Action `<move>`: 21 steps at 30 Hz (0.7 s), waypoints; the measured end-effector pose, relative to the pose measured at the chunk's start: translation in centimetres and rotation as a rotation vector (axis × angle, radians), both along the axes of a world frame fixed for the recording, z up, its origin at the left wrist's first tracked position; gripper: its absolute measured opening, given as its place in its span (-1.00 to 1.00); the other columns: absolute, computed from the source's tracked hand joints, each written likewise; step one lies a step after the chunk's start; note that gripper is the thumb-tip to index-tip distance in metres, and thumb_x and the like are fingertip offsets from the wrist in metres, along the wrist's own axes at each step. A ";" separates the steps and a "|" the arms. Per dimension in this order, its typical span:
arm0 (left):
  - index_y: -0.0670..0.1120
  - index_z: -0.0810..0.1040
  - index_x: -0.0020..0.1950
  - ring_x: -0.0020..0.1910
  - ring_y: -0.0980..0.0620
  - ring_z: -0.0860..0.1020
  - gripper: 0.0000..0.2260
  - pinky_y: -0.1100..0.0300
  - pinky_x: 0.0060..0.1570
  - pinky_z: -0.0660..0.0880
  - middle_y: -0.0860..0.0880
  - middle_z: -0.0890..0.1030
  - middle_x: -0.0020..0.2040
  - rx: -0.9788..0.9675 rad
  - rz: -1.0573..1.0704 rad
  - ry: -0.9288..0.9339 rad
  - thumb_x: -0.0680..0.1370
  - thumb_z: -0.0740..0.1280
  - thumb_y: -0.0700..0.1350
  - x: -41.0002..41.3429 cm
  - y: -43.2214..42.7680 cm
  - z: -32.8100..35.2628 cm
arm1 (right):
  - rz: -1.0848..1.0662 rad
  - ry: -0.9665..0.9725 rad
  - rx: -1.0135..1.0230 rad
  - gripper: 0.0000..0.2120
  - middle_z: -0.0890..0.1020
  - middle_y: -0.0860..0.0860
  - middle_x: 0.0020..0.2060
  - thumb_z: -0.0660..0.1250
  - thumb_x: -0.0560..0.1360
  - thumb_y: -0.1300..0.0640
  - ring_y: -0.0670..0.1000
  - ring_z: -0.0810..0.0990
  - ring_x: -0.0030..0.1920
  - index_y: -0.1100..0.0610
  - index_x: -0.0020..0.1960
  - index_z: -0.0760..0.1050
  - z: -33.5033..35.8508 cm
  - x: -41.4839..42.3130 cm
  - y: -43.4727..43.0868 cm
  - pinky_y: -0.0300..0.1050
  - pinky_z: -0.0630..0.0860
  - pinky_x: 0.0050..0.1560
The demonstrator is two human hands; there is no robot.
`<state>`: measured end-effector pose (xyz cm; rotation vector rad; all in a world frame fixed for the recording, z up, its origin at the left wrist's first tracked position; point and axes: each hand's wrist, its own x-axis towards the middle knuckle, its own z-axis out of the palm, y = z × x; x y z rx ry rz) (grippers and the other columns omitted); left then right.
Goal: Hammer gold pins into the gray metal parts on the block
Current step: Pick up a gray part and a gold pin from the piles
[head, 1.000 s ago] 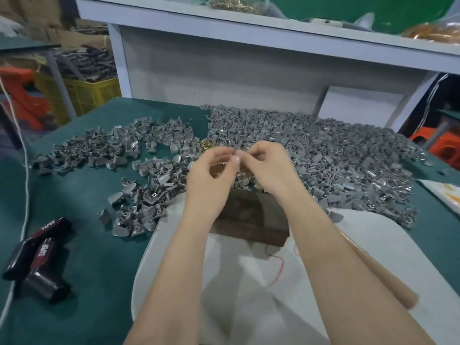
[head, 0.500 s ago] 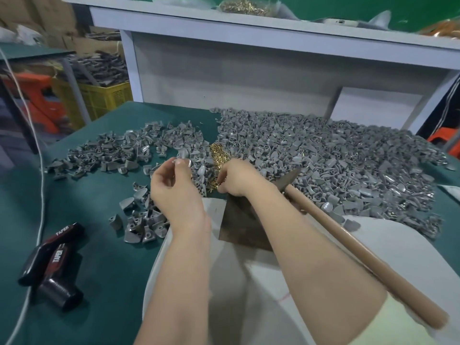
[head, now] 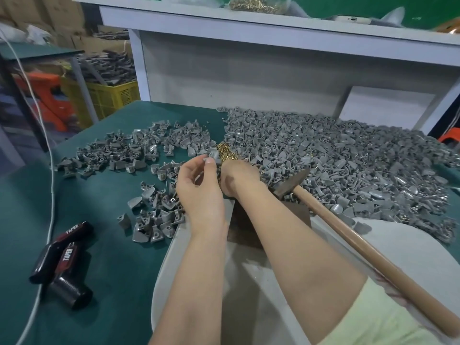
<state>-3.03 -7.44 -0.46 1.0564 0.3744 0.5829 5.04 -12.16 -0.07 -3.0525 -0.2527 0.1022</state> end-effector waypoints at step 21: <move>0.03 0.51 -0.12 -0.10 0.14 0.52 -0.87 0.33 -0.08 0.44 0.06 0.57 -0.10 -0.069 0.007 0.054 0.56 0.32 -0.20 -0.1 0.2 -0.1 | -0.022 0.024 0.028 -0.91 0.57 0.14 0.08 0.26 0.46 0.26 0.16 0.53 -0.01 0.19 -0.04 0.45 -0.4 0.6 0.0 -0.03 0.39 -0.07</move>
